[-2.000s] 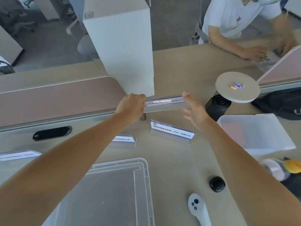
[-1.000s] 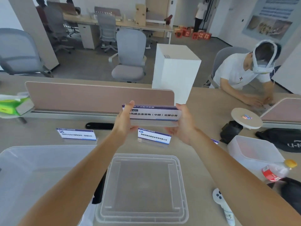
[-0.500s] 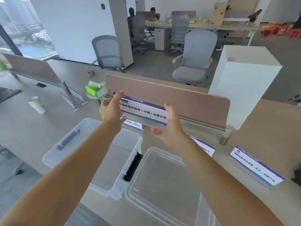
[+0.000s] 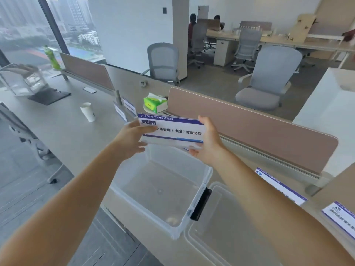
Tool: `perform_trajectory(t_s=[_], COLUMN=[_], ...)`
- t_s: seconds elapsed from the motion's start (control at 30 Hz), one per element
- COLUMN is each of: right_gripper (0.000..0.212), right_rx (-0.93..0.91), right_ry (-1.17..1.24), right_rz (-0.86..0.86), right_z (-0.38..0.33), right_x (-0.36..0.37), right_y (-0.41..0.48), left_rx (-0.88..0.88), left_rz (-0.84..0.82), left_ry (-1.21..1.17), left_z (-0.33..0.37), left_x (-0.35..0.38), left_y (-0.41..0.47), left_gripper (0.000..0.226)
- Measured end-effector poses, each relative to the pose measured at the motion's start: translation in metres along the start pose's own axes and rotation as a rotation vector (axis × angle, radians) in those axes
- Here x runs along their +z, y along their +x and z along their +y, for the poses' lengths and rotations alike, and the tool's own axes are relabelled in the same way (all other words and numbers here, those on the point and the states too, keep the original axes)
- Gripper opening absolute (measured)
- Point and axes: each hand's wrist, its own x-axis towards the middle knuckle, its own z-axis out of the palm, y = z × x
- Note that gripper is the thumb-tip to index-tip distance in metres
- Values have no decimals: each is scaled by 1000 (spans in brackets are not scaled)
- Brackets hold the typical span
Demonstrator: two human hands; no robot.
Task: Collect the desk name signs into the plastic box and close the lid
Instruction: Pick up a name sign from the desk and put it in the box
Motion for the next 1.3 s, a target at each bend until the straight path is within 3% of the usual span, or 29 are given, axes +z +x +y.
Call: perform_trajectory(t_s=[0.13,0.27,0.37,0.43,0.5,0.6,0.7,0.73,0.77,0.87,0.93,1.1,1.23,1.3], right_gripper=[34,32,29,27,28,38,83,86,82,38,23,32,29,25], right_rx=[-14,-28,8,32,67,153,233,232,236,348,367,340,343,350], right_ry=[-87,-196,-250,-309,-339,-406,-641,-699,-716,-649,-593,-505,-524,-539], right_rz=[19,50,53,31,20,34,145,153,135,-68,-107,-43,-41,-24], right_z=[9,13,19,27,34,41,59,66,74,94,107,131,153,163], right_x=[39,78,105,117,126,131,132,134,134,135,133,138,147,153], right_y=[10,23,33,43,53,78,108,116,124,142,153,181,193,198], left_rx=[221,323,396,424,405,383,332,297,264,208,159,119,412,390], left_rz=[55,-68,-164,-193,-187,-130,-82,-76,-71,-78,-110,-155,114,206], left_ry=[218,499,941,1199,1298,1362,1439,1443,1450,1509,1530,1412,1164,1163], left_z=[-7,-15,-24,-33,-40,-58,-89,-99,-107,-126,-137,-152,-157,-159], left_x=[-56,-105,-116,-111,-107,-104,-99,-96,-93,-78,-67,-62,-92,-112], left_y=[17,40,55,61,67,77,79,79,81,90,96,114,149,173], left_gripper=[19,16,11,23,34,34,26,25,25,25,27,44,43,44])
